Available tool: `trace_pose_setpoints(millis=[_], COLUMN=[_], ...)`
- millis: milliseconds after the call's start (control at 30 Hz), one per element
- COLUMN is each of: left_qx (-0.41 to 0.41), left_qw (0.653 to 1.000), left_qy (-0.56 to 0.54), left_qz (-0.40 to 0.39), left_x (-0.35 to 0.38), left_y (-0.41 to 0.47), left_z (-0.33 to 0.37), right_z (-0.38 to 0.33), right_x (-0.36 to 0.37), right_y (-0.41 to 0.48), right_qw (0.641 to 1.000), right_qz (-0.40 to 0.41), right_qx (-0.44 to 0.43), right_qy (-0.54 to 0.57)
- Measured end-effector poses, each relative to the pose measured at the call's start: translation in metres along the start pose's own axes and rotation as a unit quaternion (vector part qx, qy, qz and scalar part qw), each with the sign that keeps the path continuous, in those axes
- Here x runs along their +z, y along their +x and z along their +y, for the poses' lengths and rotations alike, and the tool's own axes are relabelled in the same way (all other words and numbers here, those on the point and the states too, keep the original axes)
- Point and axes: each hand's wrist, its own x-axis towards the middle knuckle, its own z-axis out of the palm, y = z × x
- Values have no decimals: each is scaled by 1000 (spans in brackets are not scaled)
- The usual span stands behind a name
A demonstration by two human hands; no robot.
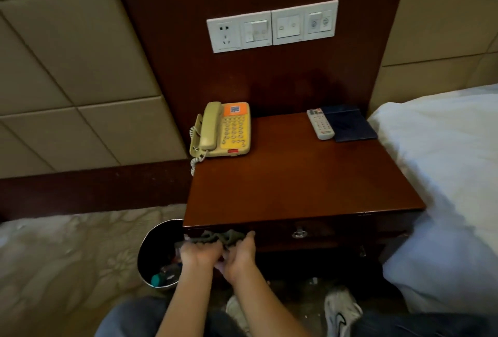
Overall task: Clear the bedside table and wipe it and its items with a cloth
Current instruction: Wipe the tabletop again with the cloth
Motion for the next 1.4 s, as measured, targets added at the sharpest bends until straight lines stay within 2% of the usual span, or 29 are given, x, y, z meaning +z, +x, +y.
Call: trace_pose_setpoints(millis=[67,133,267,400,467,633,733,800,867,900,1000,1067,1133,1200,1267,1300,1333,1400], left_qx=[25,52,101,77,54,12,-40,-82,-39,10,213,335,413,456,475,476,469,434], left_qw=[998,997,985,993,993,973,946,931,868,827,655,558,469,394,317,296,277,251], left_qy=[48,52,137,85,95,211,276,290,438,518,694,736,761,773,791,796,805,830], left_qz=[11,-13,8,-40,-36,-91,-165,-207,-228,-218,-213,-185,-176,-199,-218,-228,-237,-245], left_x=[5,5,20,37,46,74,101,118,128,132,138,142,152,164,178,187,193,202], left_y=[-4,-7,-21,-52,-67,-91,-104,-107,-88,-84,-71,-58,-53,-50,-44,-40,-35,-19], left_z=[8,12,10,-18,-31,-70,-93,-107,-123,-129,-143,-145,-148,-156,-165,-168,-170,-176], right_z=[9,13,3,-20,-35,-79,-123,-160,-192,-206,-238,-252,-260,-265,-269,-271,-273,-281], right_x=[13,22,29,22,12,-10,-21,-29,-41,-50,-82,-97,-104,-104,-100,-97,-92,-83], right_y=[-4,-8,-23,-41,-46,-64,-76,-85,-94,-98,-102,-102,-100,-97,-87,-81,-76,-64], right_qw=[1000,1000,999,999,999,996,991,983,966,946,847,757,657,524,389,347,322,295], right_qz=[-14,-10,-4,-46,-46,-59,-66,-30,39,79,173,211,230,237,228,219,210,206], right_qx=[1,6,14,22,19,9,-56,-105,-143,-177,-308,-370,-406,-446,-446,-427,-408,-393], right_qy=[-11,-18,-30,-8,-19,-60,-102,-147,-211,-261,-396,-496,-593,-686,-773,-806,-828,-846])
